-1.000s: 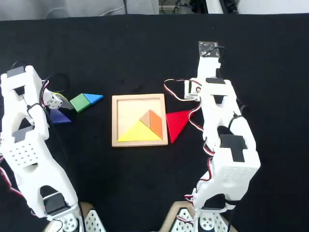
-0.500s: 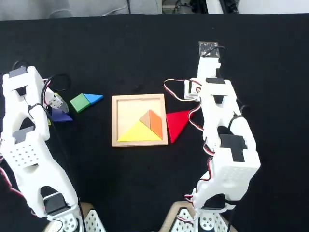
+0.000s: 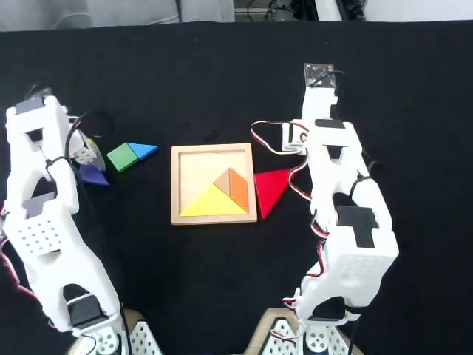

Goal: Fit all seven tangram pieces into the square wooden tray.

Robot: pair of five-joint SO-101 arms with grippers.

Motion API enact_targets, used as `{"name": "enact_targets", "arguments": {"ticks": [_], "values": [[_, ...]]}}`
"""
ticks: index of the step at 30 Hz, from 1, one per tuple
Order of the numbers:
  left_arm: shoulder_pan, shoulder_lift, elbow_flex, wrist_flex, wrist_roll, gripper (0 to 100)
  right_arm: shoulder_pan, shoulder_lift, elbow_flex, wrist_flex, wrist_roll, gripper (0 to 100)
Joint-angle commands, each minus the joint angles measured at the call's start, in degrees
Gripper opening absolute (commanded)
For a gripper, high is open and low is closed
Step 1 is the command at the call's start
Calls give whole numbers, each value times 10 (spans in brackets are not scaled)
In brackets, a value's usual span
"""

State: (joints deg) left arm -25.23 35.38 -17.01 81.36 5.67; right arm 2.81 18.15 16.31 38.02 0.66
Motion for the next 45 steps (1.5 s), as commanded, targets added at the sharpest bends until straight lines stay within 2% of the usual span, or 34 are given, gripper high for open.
{"name": "enact_targets", "arguments": {"ticks": [1,5,9,12,15,21,25,29,34,45], "values": [[17,-49,-39,0,-117,223,4,-4,-32,3,4,15],[29,-87,-40,0,-237,223,4,-5,-32,3,4,15],[57,-150,-35,38,-447,224,10,-6,-32,3,4,12],[112,-192,-40,70,-574,227,25,-7,-34,1,1,12],[191,-211,-35,43,-647,224,48,-7,-45,2,-3,12],[339,-210,-34,-57,-689,224,97,-7,-48,-3,-63,12],[419,-196,-34,-60,-775,224,128,-4,-44,-24,-107,12],[465,-159,-46,-77,-839,224,149,-4,-45,-25,-142,12],[498,-85,-80,-102,-838,224,149,-4,-47,-25,-142,12],[495,22,-163,-99,-838,224,149,-6,-47,-25,-142,12]]}}
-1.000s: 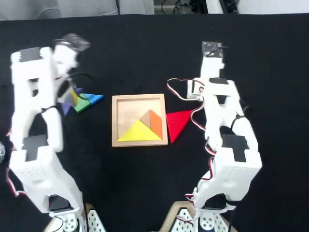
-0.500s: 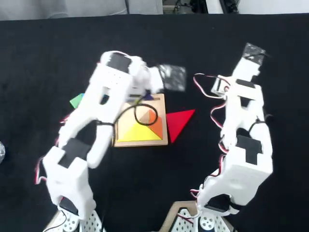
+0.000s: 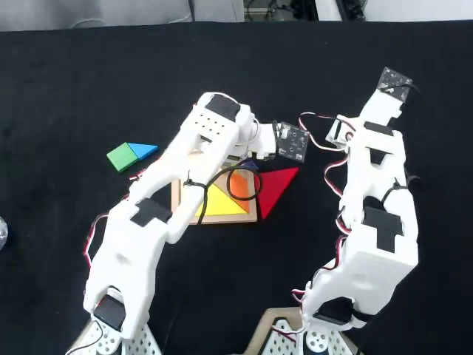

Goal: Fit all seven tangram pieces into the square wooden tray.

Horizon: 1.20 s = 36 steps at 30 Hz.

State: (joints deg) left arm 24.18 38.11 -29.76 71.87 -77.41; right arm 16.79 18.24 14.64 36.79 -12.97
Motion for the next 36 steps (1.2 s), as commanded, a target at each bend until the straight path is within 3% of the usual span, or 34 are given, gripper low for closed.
{"name": "enact_targets", "arguments": {"ticks": [1,15,19,27,36], "values": [[0,-5,-36,-4,-7,224,10,-7,-30,-13,-5,12],[-1,-1,-36,-10,12,233,6,-6,-30,-13,-2,12],[-4,1,-55,-10,67,334,5,-5,-31,-13,-2,12],[-21,2,-64,-4,66,328,5,-5,-31,-14,-1,12],[-102,-4,-70,45,91,309,5,-7,-31,-14,-1,12]]}}
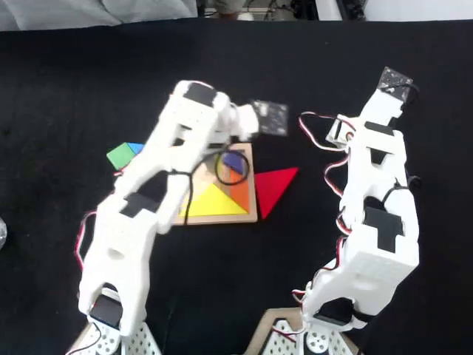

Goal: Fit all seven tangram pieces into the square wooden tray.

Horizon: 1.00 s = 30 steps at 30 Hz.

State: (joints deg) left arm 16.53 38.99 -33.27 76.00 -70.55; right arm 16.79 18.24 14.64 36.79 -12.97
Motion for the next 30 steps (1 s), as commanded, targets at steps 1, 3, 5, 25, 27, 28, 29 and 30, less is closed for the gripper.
{"name": "enact_targets", "arguments": {"ticks": [1,3,5,25,27,28,29,30], "values": [[-29,-11,-35,4,28,303,5,-7,-31,-14,-1,12],[-30,-7,-31,3,30,300,4,-7,-31,-14,-1,12],[-29,-7,-29,-9,31,299,4,-7,-31,-14,-1,12],[-2,118,-141,-45,69,300,4,-6,-31,-14,-1,12],[1,120,-144,-45,78,300,4,-6,-31,-14,-1,13],[3,121,-144,-45,85,300,1,-7,-31,-14,-1,13],[5,121,-144,-47,94,300,-3,-7,-31,-14,-1,13],[7,121,-144,-50,103,300,-4,-7,-31,-14,-1,13]]}}
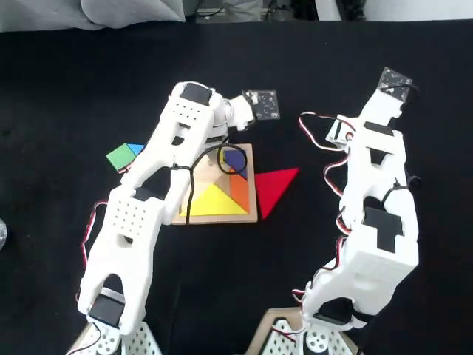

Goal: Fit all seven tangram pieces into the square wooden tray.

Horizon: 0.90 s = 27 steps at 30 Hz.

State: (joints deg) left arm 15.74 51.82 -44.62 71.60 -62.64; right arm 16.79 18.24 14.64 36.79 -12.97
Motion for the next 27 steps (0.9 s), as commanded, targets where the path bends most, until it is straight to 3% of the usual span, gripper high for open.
{"name": "enact_targets", "arguments": {"ticks": [1,7,17,22,27], "values": [[16,-7,-30,-6,27,300,-4,-7,-31,-14,-1,13],[20,-10,-31,12,25,300,-3,-7,-31,-14,0,13],[18,-107,-163,295,32,298,-4,-7,-31,-14,0,14],[-31,-206,-158,293,110,253,-3,-7,-31,-14,0,13],[-80,-335,-51,293,156,253,-4,-7,-31,-14,0,13]]}}
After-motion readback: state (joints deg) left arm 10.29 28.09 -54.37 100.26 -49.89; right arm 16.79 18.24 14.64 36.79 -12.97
